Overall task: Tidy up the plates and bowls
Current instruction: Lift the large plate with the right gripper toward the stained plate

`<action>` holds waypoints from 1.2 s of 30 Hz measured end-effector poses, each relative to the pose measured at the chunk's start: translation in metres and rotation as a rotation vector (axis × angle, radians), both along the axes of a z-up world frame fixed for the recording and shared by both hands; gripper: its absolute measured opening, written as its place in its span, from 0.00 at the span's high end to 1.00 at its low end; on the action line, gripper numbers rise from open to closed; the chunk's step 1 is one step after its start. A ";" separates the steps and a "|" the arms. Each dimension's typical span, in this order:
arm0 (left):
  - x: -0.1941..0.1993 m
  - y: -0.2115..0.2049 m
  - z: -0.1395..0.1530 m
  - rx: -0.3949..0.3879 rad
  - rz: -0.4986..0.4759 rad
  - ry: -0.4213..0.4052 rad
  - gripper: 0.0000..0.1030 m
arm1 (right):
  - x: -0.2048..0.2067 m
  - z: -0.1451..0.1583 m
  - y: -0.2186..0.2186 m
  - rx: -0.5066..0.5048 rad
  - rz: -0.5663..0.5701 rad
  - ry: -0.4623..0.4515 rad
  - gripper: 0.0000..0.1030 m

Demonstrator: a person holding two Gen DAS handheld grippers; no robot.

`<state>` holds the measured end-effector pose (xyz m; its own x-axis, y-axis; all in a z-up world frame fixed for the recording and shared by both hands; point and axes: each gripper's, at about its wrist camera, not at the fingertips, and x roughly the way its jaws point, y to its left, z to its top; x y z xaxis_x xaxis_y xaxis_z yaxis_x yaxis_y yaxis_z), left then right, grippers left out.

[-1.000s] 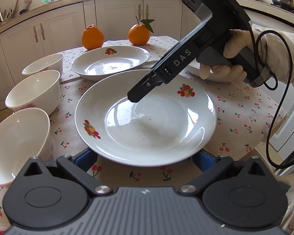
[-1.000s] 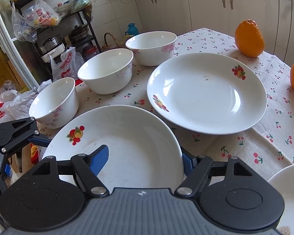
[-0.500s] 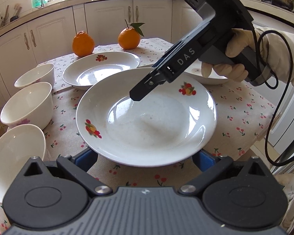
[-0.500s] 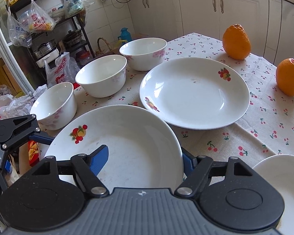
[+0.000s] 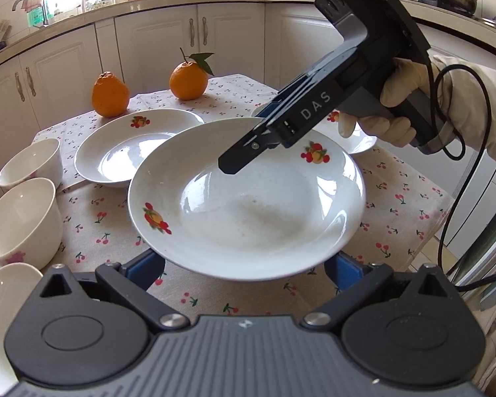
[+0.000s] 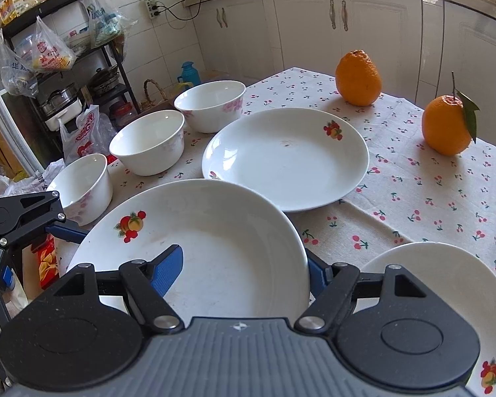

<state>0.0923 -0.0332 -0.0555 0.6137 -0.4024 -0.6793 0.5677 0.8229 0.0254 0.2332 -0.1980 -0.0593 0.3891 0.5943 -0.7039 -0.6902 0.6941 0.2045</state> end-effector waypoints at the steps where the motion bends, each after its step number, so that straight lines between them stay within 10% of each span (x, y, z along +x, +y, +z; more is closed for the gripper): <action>1: 0.002 -0.003 0.001 -0.001 -0.008 0.000 0.01 | 0.000 0.001 -0.003 0.000 -0.007 -0.002 0.22; 36: 0.068 -0.097 -0.001 0.016 -0.235 0.012 0.01 | 0.014 -0.004 -0.128 0.019 -0.271 -0.032 0.21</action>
<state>0.1604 -0.1300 -0.0562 0.4962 -0.5220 -0.6937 0.7438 0.6677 0.0296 0.2472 -0.3259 -0.0633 0.5574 0.4789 -0.6782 -0.4866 0.8503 0.2006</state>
